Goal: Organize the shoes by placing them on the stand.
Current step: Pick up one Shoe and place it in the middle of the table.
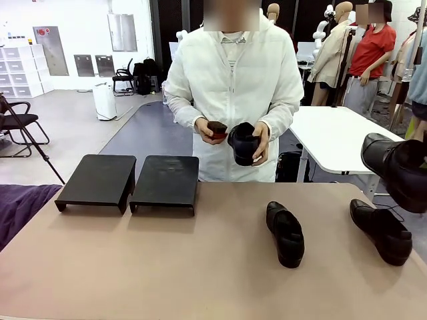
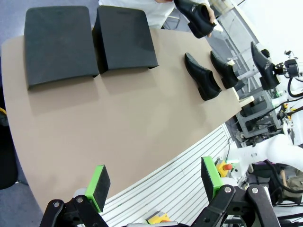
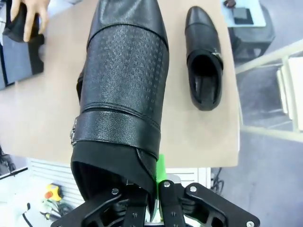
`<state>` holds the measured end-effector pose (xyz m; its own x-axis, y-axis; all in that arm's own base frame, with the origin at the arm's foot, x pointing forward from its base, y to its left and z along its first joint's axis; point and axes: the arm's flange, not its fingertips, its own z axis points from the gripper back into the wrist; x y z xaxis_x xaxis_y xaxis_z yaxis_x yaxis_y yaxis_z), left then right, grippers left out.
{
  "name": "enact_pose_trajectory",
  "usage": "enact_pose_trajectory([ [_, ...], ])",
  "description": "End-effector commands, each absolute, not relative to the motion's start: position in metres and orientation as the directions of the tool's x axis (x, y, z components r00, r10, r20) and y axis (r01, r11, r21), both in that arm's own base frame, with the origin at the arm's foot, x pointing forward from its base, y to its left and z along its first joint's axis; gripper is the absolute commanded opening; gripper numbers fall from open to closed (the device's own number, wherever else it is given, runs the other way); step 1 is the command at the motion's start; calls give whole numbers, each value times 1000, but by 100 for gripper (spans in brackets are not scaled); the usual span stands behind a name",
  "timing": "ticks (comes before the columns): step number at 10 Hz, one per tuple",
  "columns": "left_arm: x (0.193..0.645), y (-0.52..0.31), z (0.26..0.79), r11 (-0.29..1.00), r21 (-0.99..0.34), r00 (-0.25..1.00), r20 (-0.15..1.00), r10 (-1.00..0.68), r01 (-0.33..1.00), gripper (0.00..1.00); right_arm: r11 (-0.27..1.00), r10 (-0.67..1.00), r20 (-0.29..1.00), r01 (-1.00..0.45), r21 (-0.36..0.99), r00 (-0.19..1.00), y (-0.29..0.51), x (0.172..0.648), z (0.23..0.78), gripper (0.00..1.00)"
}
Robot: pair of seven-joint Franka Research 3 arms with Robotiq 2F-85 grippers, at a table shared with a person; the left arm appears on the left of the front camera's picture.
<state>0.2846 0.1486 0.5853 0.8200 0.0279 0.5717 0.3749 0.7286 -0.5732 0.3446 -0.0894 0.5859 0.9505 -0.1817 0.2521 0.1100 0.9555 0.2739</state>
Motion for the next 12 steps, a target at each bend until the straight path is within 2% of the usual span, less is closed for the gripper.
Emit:
enact_pose_trajectory([
  [1, 284, 149, 587, 718, -574, 811, 585, 23, 394, 100, 952, -151, 314, 53, 300, 937, -75, 349, 600, 0],
  [2, 284, 149, 587, 718, -574, 811, 585, 23, 394, 100, 956, -139, 305, 48, 288, 942, -54, 364, 602, 0],
  [4, 284, 149, 587, 718, -574, 811, 585, 23, 394, 100, 959, -32, 336, -66, 274, 941, 5, 401, 609, 0],
  [5, 284, 149, 587, 718, -574, 811, 585, 23, 394, 100, 959, -61, 326, -35, 280, 943, -5, 403, 615, 0],
  [7, 284, 149, 587, 718, -574, 811, 585, 23, 394, 100, 925, -127, 243, 26, 378, 962, -95, 378, 622, 0],
  [9, 284, 149, 587, 718, -574, 811, 585, 23, 394, 100, 889, -287, 170, 195, 414, 943, -175, 340, 613, 0],
  [11, 284, 149, 587, 718, -574, 811, 585, 23, 394, 100, 810, -437, 158, 312, 496, 885, -209, 310, 598, 0],
  [12, 284, 149, 587, 718, -574, 811, 585, 23, 394, 100, 792, -455, 160, 316, 522, 876, -212, 303, 591, 0],
])
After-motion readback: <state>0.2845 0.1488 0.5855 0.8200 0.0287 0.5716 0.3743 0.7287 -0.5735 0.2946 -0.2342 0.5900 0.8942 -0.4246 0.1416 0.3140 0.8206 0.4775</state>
